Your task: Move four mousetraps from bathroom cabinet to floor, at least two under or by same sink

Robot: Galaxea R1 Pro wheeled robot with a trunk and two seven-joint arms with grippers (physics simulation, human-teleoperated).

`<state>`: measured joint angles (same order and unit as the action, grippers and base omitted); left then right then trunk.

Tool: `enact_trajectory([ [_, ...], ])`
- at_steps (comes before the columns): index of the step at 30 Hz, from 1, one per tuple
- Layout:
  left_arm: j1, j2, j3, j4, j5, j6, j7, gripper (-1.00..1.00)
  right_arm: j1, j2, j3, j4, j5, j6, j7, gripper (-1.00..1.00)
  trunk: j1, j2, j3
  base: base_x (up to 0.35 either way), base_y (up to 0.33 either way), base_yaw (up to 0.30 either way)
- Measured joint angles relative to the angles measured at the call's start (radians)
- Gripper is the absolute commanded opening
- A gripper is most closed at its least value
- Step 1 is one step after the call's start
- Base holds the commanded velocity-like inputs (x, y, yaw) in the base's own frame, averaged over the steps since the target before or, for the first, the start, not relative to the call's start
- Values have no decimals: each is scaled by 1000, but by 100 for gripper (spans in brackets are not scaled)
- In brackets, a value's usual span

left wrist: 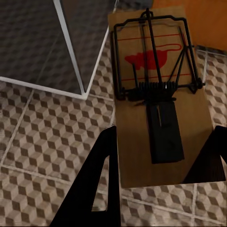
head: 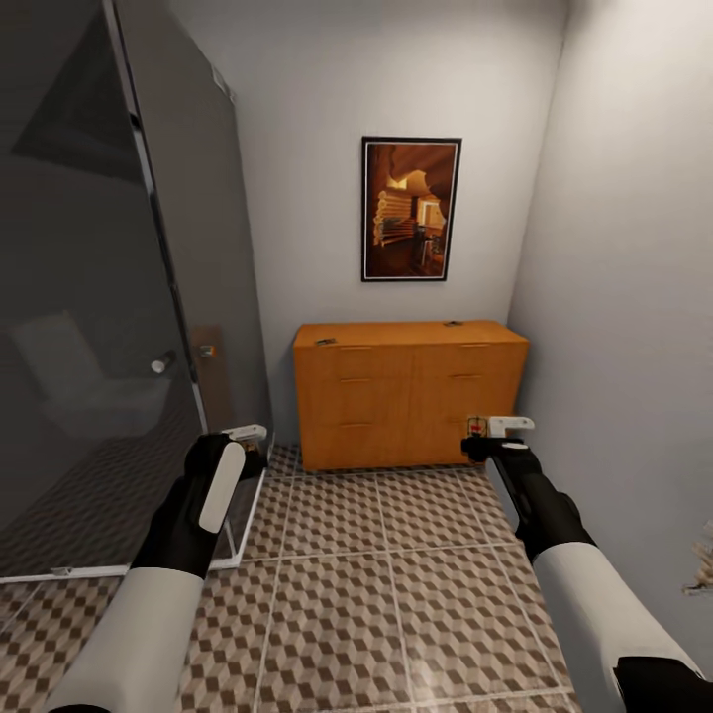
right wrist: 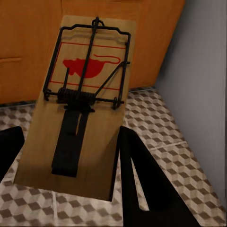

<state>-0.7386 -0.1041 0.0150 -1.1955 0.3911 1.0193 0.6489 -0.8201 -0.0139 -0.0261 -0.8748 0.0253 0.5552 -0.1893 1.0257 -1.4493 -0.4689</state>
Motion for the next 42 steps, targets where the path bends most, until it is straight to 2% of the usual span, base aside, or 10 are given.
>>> enact_trajectory([
  [4, 0, 1, 0, 33, 0, -44, -1, -100, 0, 0, 0, 1, -2, 36, -1, -100, 0, 0, 0, -234, 0, 0],
  [5, 0, 1, -1, 73, 0, -104, -3, -100, 0, 1, 0, 2, -3, 52, -1, -100, 0, 0, 0, -48, 0, 0],
  [6, 0, 2, -1, 143, -2, -204, -13, -100, 5, 0, 0, 4, -3, 56, -2, -100, 0, 0, 0, -38, 0, 0],
  [10, 0, 6, -2, 248, -8, -353, -59, -100, 33, 0, -1, 6, -3, 54, -1, -100, -1, 0, 0, -17, 0, 0],
  [15, 0, 10, -3, 363, -17, -480, -142, -100, 73, 0, -1, 5, -1, 52, -1, -100, -1, 0, 0, -5, 0, 0],
  [19, 0, 14, -3, 501, -68, -619, -223, -100, 105, 0, -1, 6, 0, 50, -3, -100, -1, 0, 0, -1, 0, 75],
  [22, 0, 15, -3, 601, -140, -742, -259, -100, 115, 1, 0, 7, -2, 50, -4, -100, -1, 0, 1, 0, 0, 207],
  [28, 0, 17, -1, 755, -196, -900, -277, -100, 120, 12, 0, 17, -1, 49, -5, -100, -1, 0, 4, 0, 0, 269],
  [32, 0, 17, -2, 799, -197, -919, -280, -100, 121, 13, 0, 19, 0, 49, -4, -100, -1, 0, 5, 0, 0, 287],
  [42, 0, 17, 0, 805, -193, -938, -281, -100, 121, 14, 1, 19, 1, 52, -2, -100, -1, 0, 5, 0, 0, 290],
])
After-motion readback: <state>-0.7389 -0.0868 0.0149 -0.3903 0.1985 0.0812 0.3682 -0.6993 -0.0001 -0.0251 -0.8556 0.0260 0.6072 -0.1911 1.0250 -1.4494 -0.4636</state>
